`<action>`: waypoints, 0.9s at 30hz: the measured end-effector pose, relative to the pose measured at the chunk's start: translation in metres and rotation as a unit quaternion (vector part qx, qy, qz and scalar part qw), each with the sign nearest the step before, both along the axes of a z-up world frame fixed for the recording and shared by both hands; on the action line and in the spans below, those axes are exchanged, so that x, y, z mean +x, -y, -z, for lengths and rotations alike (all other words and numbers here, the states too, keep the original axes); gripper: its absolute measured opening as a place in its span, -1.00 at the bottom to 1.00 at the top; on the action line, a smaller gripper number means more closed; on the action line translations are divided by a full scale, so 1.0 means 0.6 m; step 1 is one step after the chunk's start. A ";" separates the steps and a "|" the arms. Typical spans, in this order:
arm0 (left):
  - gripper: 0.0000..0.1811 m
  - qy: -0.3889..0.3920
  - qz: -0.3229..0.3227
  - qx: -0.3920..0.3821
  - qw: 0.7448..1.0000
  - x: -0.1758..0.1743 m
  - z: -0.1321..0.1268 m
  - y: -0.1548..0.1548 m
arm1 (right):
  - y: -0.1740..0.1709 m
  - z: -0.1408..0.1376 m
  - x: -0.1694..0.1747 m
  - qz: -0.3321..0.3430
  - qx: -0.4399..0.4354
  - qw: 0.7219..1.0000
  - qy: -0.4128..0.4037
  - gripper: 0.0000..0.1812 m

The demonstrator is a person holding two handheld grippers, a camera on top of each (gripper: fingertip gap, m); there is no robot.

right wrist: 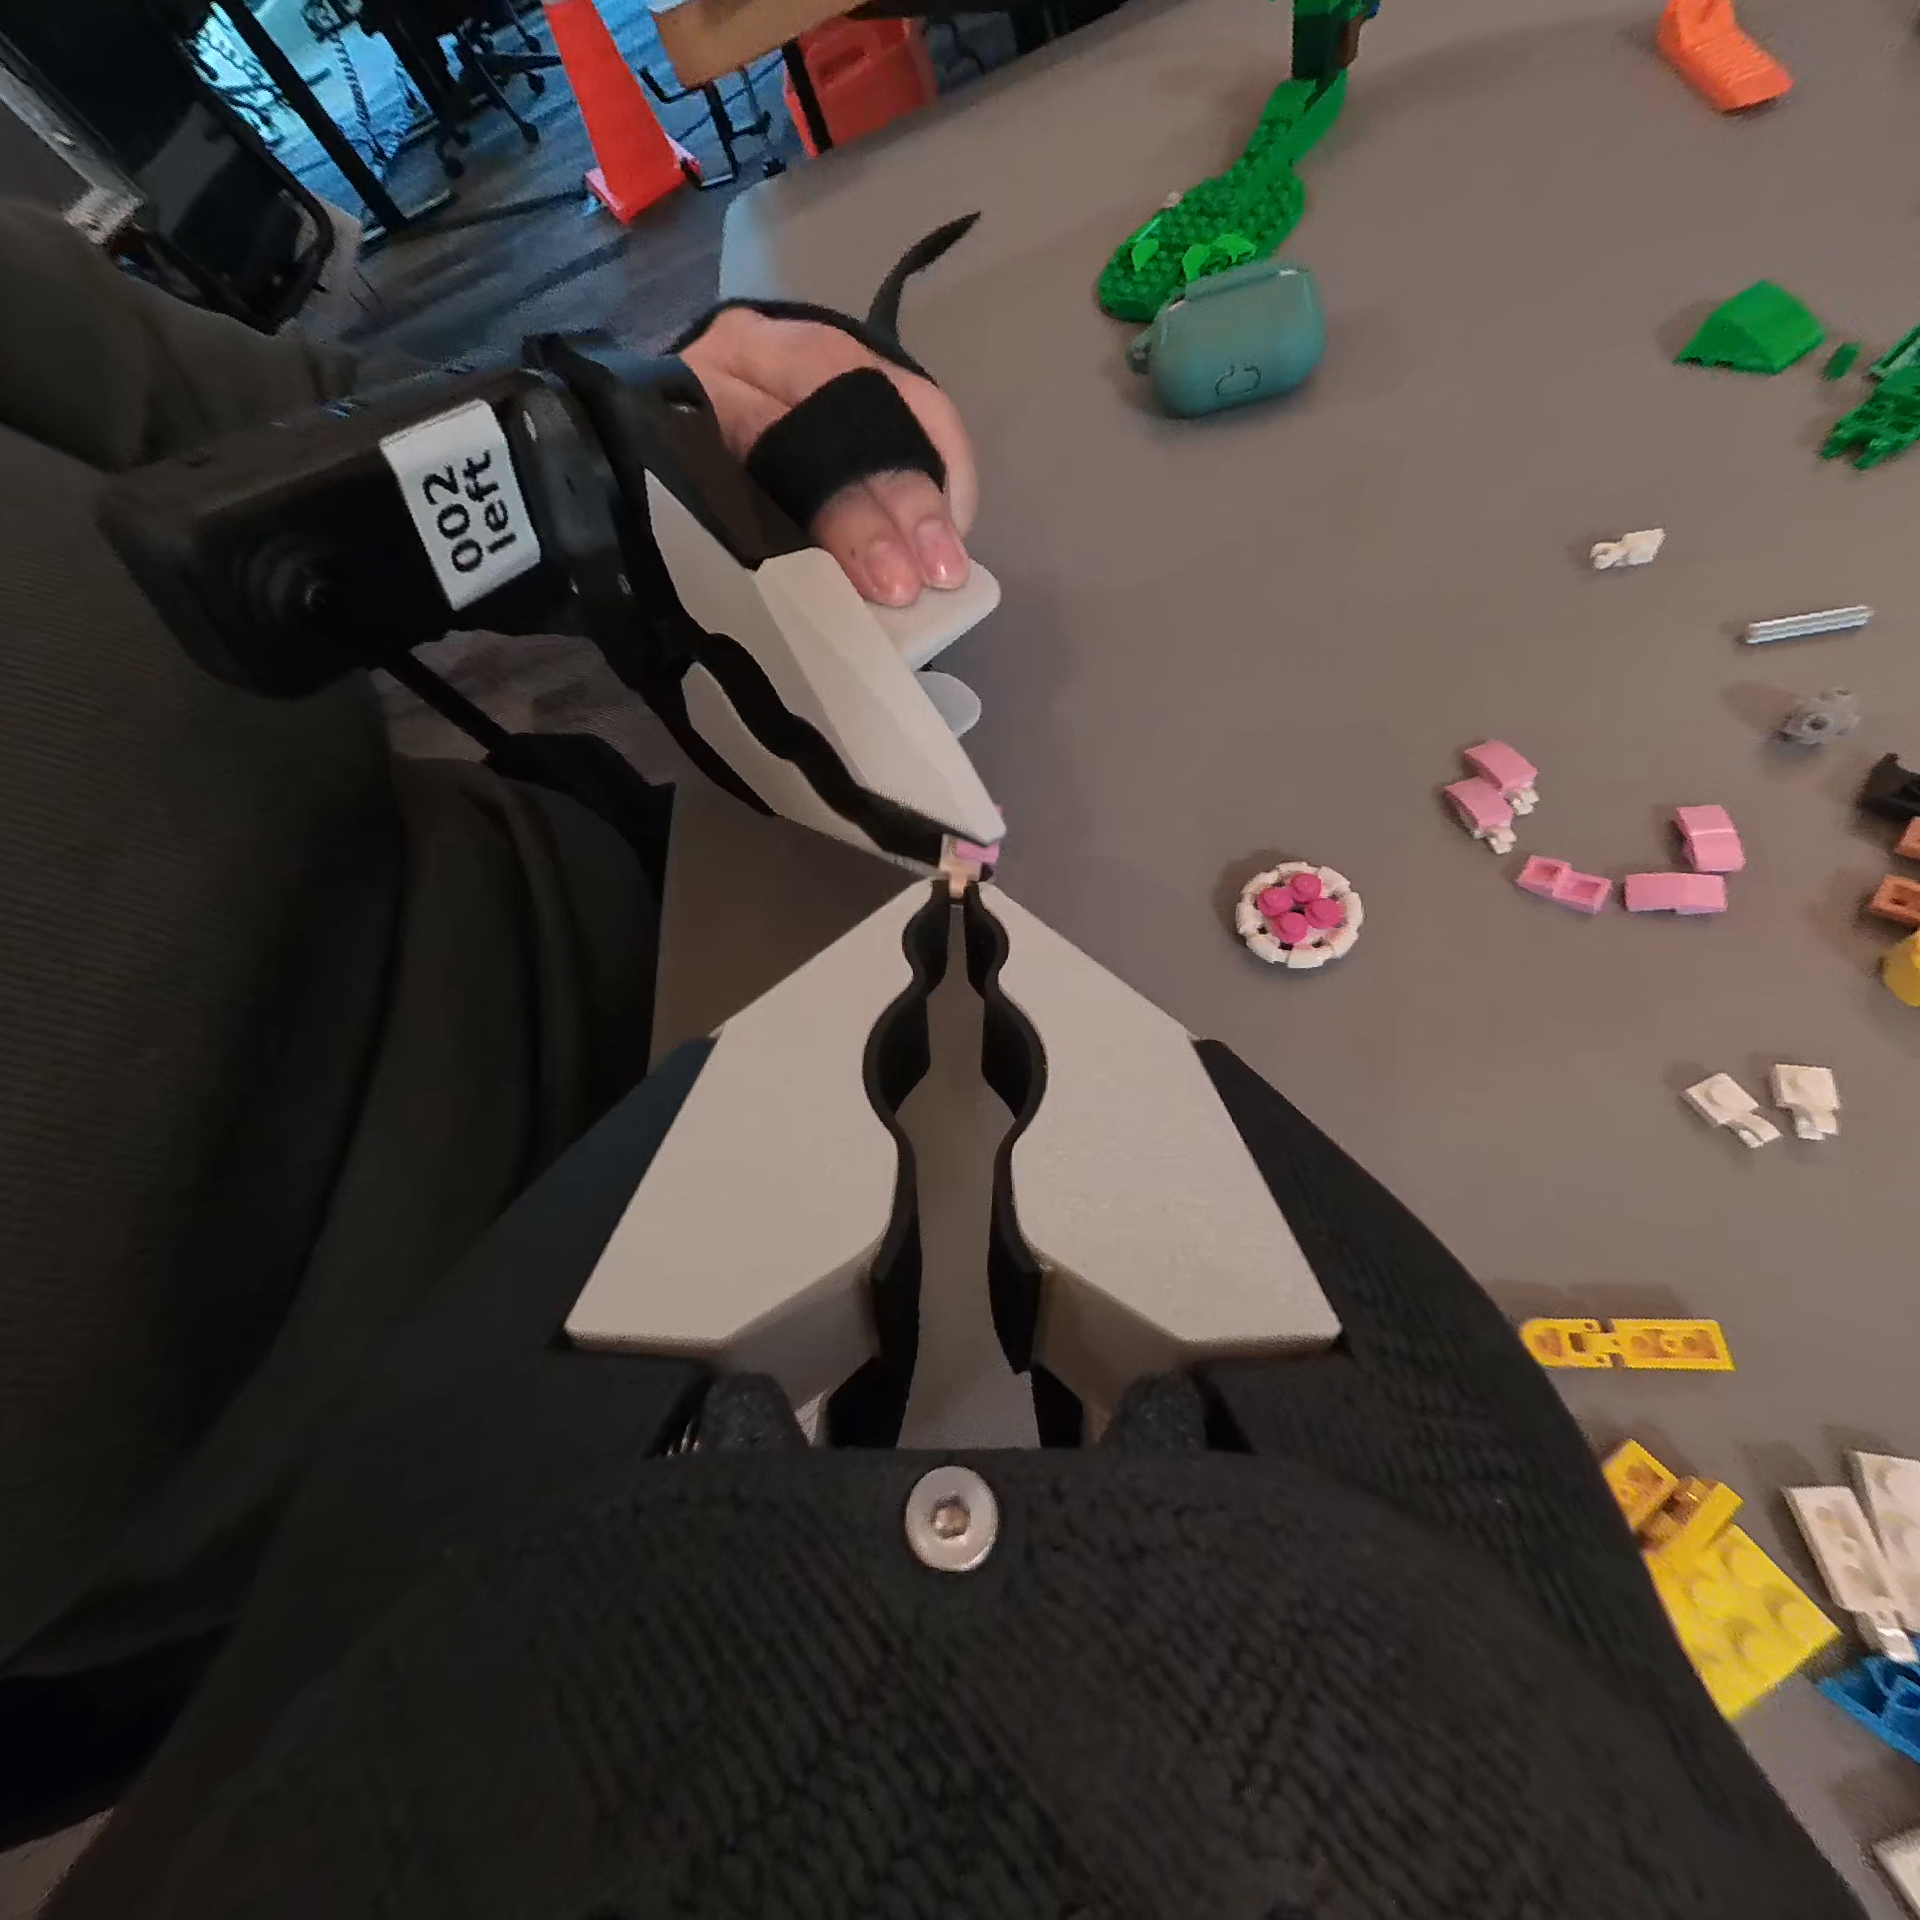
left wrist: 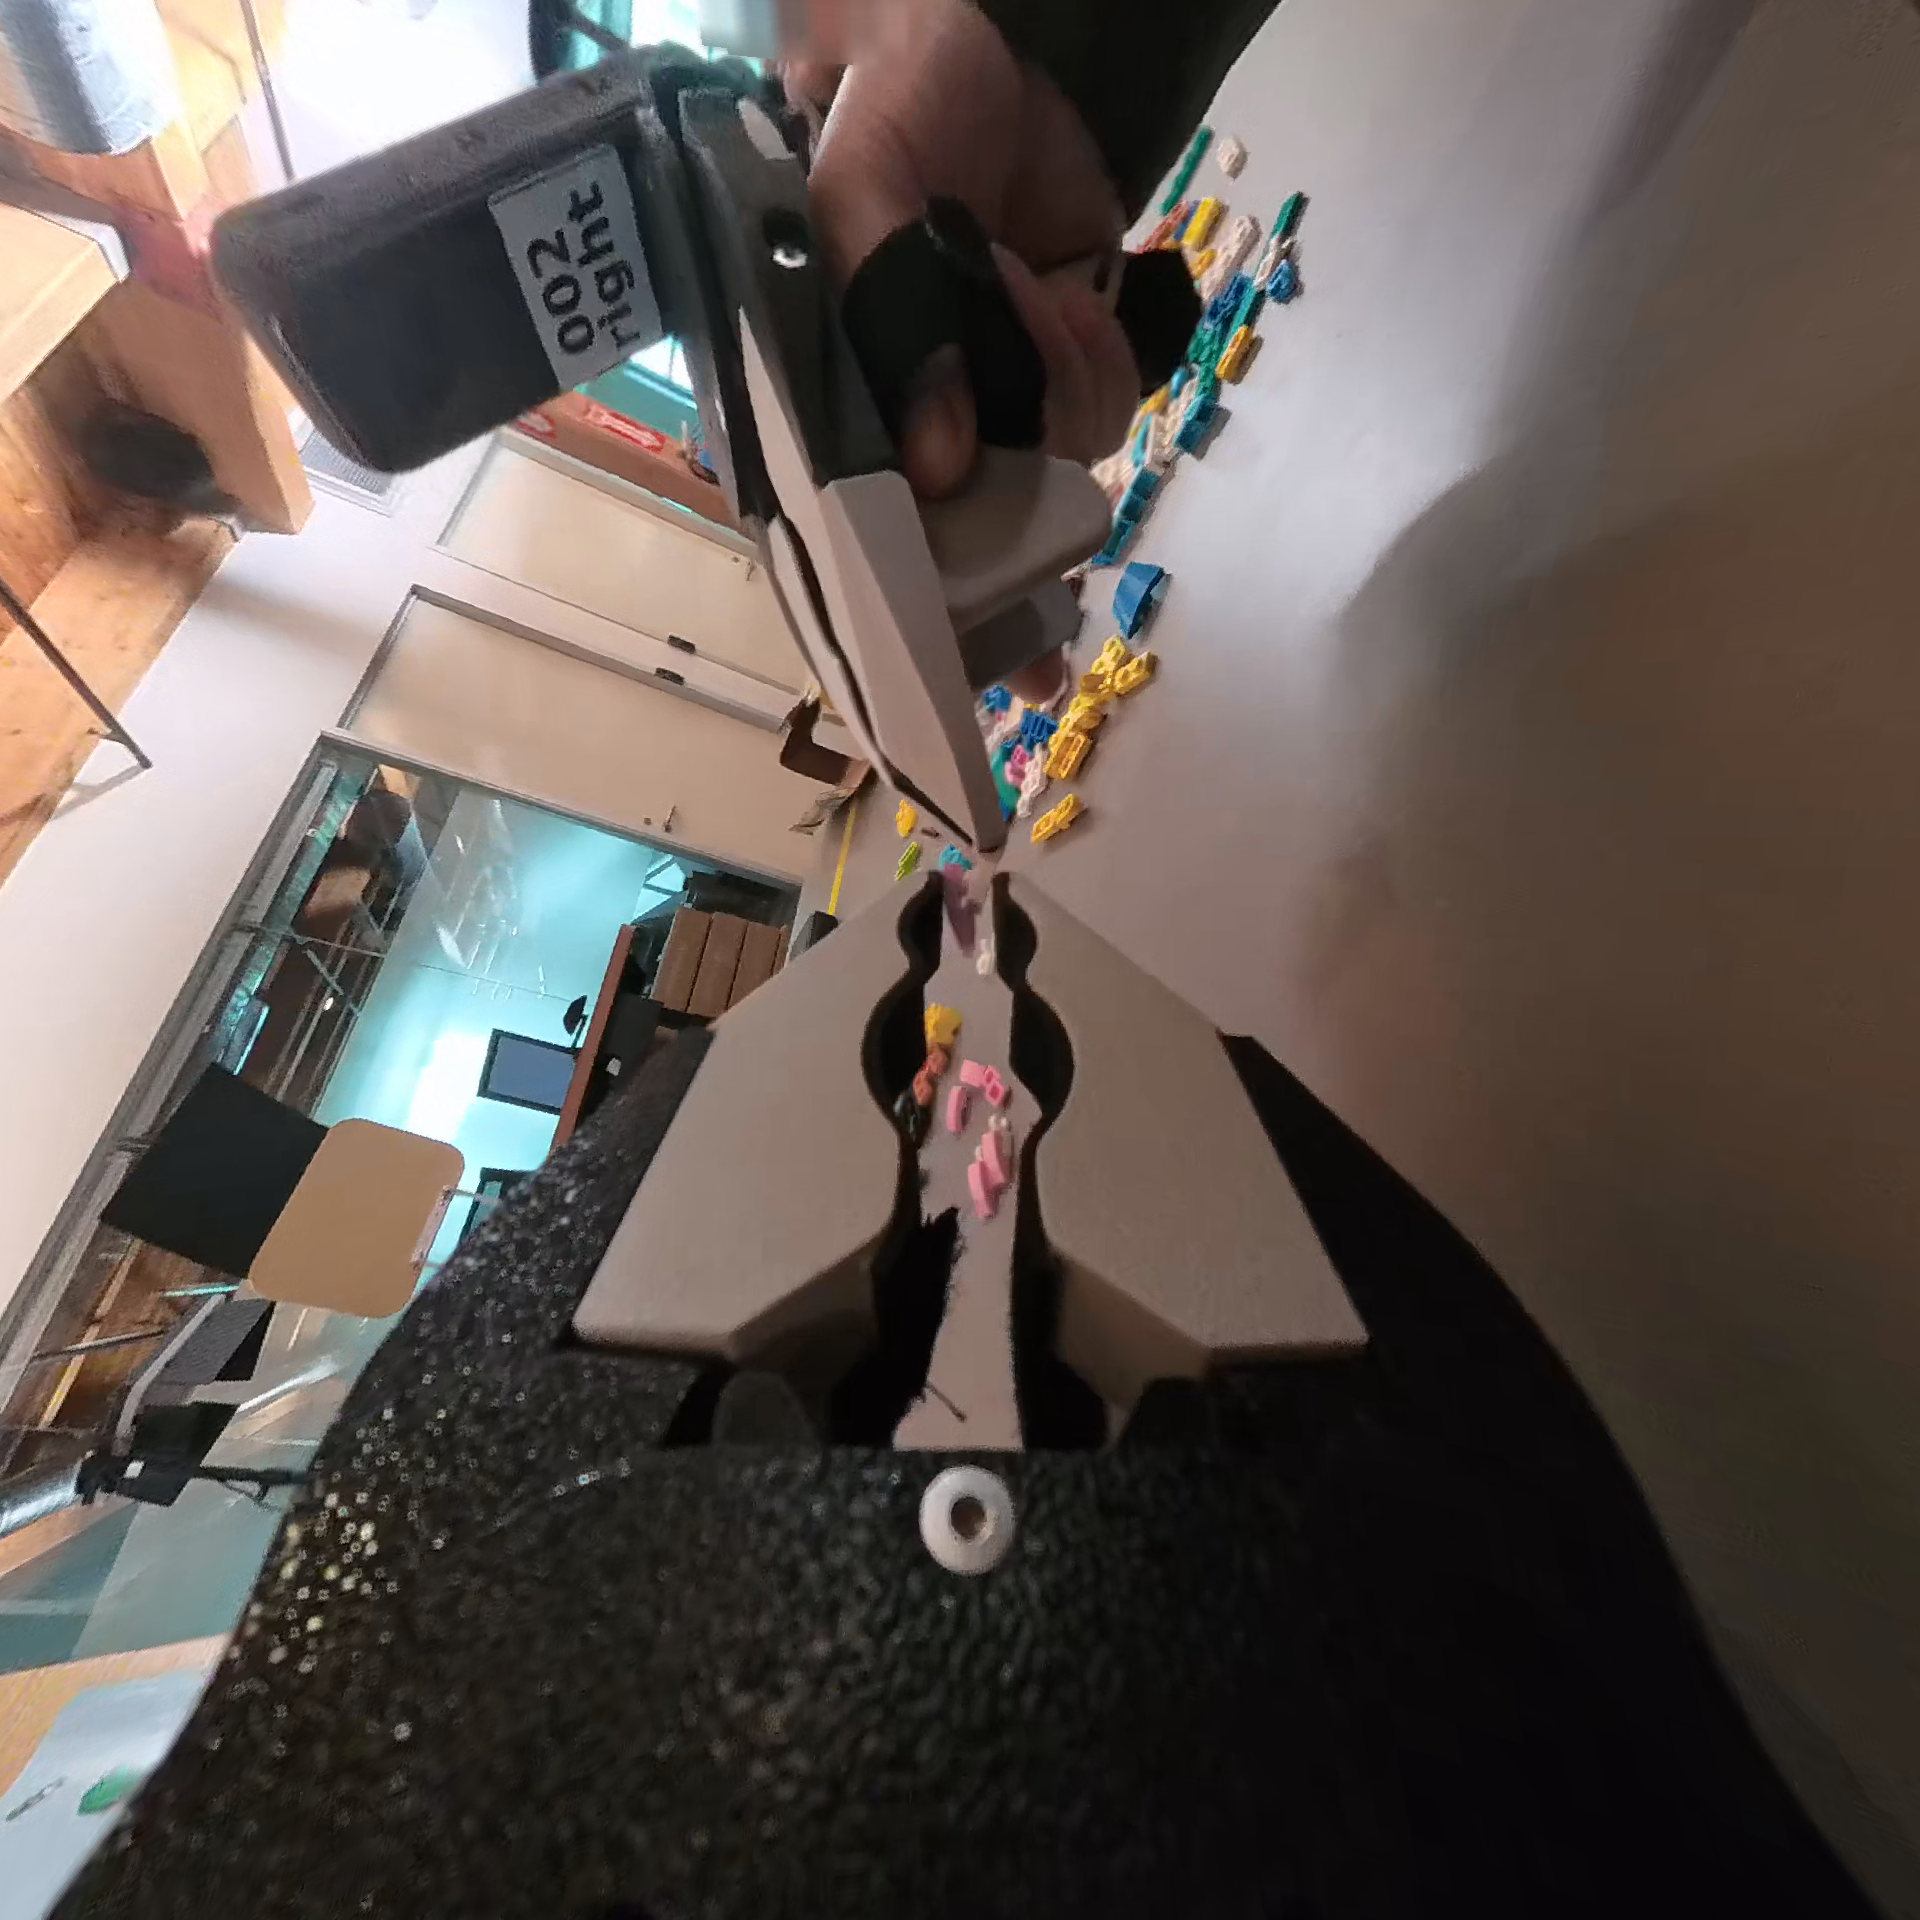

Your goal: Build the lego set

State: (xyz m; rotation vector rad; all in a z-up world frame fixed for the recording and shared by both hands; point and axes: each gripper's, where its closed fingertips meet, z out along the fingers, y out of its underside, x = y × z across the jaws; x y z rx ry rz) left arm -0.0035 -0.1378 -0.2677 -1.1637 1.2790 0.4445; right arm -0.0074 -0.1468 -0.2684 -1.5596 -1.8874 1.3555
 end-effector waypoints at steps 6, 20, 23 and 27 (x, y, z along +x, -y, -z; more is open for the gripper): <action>-0.94 0.006 -0.012 0.001 1.000 -0.010 0.000 -0.001 | -0.003 0.001 -0.004 0.012 0.025 1.000 0.002 -0.98; -0.95 -0.075 0.015 0.039 0.996 -0.006 0.008 0.007 | 0.003 0.010 -0.006 0.024 0.030 0.999 0.034 -0.99; -0.95 -0.087 0.003 0.029 0.996 -0.007 0.014 0.002 | -0.002 0.016 -0.006 0.029 0.045 0.998 0.037 -0.99; -0.96 -0.107 -0.006 0.011 0.994 -0.008 0.021 -0.002 | -0.005 0.021 -0.006 0.029 0.060 0.997 0.041 -0.98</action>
